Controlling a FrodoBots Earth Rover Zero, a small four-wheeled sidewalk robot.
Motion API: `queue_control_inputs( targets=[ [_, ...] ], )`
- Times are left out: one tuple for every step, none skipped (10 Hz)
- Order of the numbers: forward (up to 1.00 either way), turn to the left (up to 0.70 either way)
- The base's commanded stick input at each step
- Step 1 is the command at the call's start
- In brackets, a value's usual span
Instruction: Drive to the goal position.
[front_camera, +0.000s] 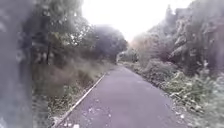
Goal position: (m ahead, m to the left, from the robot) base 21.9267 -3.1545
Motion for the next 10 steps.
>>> queue_control_inputs(
  targets=[
    [0.85,0.01],
    [0.85,0.01],
    [0.85,-0.11],
    [0.85,-0.17],
    [0.85,-0.22],
    [0.85,-0.24],
    [0.85,-0.26],
    [0.85,-0.02],
    [0.85,0.0],
    [0.85,0.01]
  ],
)
